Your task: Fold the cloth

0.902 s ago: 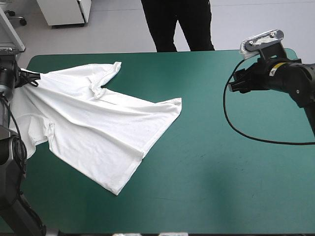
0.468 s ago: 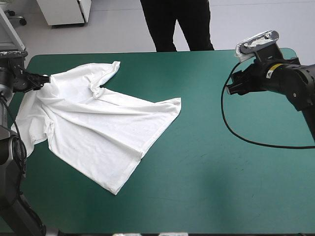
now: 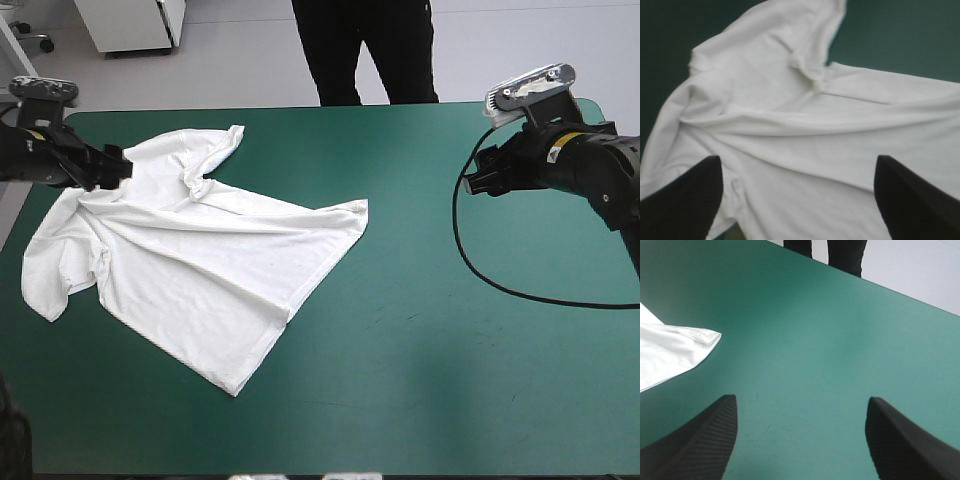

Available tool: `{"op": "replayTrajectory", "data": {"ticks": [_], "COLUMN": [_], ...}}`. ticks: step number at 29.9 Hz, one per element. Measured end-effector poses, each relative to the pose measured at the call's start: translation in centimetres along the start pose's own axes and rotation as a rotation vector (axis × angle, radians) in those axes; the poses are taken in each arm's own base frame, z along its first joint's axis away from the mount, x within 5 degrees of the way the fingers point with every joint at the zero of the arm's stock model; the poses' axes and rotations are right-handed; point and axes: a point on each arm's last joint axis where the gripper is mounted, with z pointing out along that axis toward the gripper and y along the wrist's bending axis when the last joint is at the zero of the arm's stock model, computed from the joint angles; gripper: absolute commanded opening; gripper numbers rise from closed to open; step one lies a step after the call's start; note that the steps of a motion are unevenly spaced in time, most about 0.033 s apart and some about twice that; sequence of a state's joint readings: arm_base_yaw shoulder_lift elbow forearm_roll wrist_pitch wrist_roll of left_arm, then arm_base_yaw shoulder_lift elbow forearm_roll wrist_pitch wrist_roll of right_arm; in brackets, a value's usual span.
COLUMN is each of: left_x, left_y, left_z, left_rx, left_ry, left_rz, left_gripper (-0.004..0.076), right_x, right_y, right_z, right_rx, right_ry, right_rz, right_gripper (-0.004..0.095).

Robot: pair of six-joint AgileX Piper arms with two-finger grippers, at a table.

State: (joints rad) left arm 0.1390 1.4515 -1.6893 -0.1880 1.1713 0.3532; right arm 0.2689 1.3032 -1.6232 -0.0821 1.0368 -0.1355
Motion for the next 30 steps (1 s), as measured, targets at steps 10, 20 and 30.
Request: {"op": "replayTrajectory", "data": {"ticks": [10,20,30], "left_x": [9.8,14.3,18.9], "left_y": [-10.3,-12.8,-15.0], "left_z": [-8.8,-7.0,-1.0], "left_rx": [0.202,0.321,0.391], "left_ry": [-0.034,0.084,0.32], "left_rz": [0.327,0.45,0.56], "left_gripper": [0.0598,0.0598,0.0587], "right_x": [0.2,0.4,0.5], "right_y": [0.0,0.0,-0.2], "right_z": [0.0,0.0,0.0], "right_rx": [-0.002,-0.003,0.017], "right_ry": [0.022,0.047,0.05], "right_rz": [0.019,0.035,0.024], "right_gripper": [0.0671,0.0671,0.0671]}}
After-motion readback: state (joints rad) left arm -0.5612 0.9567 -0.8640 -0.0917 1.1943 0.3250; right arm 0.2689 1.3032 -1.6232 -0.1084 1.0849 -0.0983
